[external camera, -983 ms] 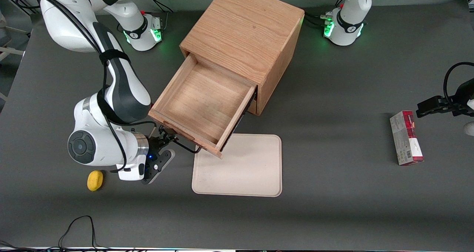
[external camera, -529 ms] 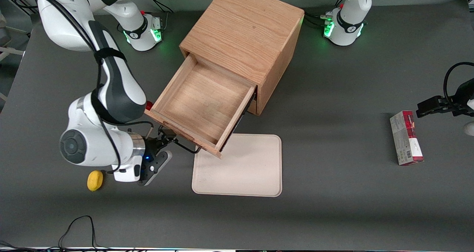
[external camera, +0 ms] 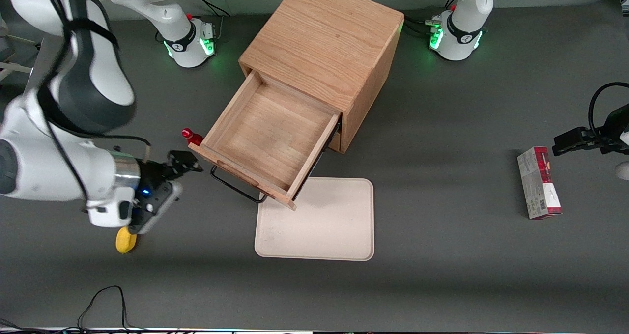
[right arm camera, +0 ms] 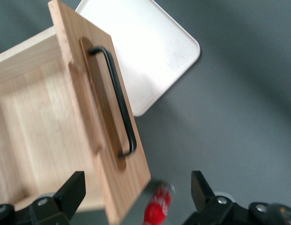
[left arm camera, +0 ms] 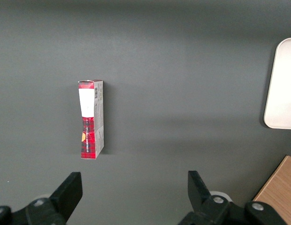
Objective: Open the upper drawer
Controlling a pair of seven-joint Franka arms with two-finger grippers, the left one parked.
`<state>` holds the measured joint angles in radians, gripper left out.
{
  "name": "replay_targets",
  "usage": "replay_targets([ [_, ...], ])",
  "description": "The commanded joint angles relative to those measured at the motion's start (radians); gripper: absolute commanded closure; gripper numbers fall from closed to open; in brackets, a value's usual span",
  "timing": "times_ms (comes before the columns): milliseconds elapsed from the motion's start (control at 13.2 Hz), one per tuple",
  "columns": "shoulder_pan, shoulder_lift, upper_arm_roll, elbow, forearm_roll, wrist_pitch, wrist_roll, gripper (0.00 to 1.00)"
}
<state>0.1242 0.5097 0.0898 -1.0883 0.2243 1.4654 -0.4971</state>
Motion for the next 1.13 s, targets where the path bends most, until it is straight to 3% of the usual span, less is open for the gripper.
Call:
replay_targets([
  [0,-0.006,-0.227,-0.045,-0.274,-0.097,0.016,-0.009,0.0],
  [227,-0.005,-0.394,-0.152,-0.493,-0.108,0.062,0.055,0.0],
  [454,-0.002,-0.434,-0.192,-0.525,-0.105,0.102,0.152,0.0],
  [681,0.009,-0.552,-0.191,-0.698,-0.111,0.234,0.266,0.0],
  [908,0.014,-0.566,-0.188,-0.69,-0.111,0.242,0.455,0.0],
  [1059,0.017,-0.559,-0.186,-0.665,-0.115,0.201,0.451,0.0],
])
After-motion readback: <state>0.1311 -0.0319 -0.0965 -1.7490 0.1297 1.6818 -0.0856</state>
